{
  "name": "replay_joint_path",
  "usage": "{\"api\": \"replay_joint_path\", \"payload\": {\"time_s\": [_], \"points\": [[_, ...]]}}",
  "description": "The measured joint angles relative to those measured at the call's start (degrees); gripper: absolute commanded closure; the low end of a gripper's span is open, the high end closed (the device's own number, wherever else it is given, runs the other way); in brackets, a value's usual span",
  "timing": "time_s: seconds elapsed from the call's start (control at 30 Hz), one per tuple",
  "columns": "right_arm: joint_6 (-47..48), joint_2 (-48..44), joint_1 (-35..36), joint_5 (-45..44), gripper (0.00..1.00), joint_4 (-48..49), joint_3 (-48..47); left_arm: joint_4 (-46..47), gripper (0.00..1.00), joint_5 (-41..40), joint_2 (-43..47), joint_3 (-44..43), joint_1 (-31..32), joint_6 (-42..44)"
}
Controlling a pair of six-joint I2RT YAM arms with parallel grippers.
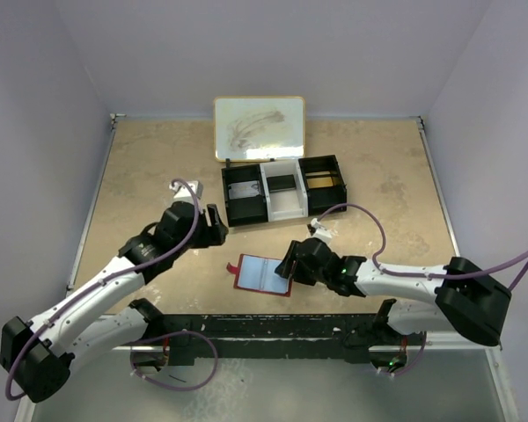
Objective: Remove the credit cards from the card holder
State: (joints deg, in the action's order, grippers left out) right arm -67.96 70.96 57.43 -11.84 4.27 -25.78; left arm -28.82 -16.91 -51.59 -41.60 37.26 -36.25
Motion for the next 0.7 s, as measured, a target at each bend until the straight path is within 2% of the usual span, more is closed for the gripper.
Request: {"api": "replay_joint_path", "payload": {"time_s": [0.07, 0.13, 0.27, 0.33, 0.5, 0.7], "points": [[-0.2, 0.6, 0.0, 0.0, 0.44, 1.6, 0.3, 6.1, 0.39, 7.2, 0.3, 3.7, 0.7, -3.4], [-0.5, 0.7, 0.0, 0.0, 0.44, 2.7, 0.7, 10.3, 0.39, 10.2, -1.4, 6.2, 3.8, -6.1], [-0.7, 0.6, 0.0, -0.1, 0.45, 3.0, 0.8, 13.1, 0.41, 10.0, -6.6, 6.6, 14.2, -8.3], [-0.7, 0.1, 0.0, -0.2, 0.44, 2.9, 0.9, 13.5, 0.41, 8.7, -9.1, 6.6, 17.4, -9.5], [-0.4, -2.2, 0.0, -0.1, 0.43, 2.5, 1.0, 14.8, 0.41, 4.0, -13.2, 7.3, 21.1, -11.8], [0.0, -2.6, 0.0, 1.7, 0.43, 4.1, 1.5, 17.4, 0.41, 1.6, -17.0, 10.0, 21.8, -14.2]]}}
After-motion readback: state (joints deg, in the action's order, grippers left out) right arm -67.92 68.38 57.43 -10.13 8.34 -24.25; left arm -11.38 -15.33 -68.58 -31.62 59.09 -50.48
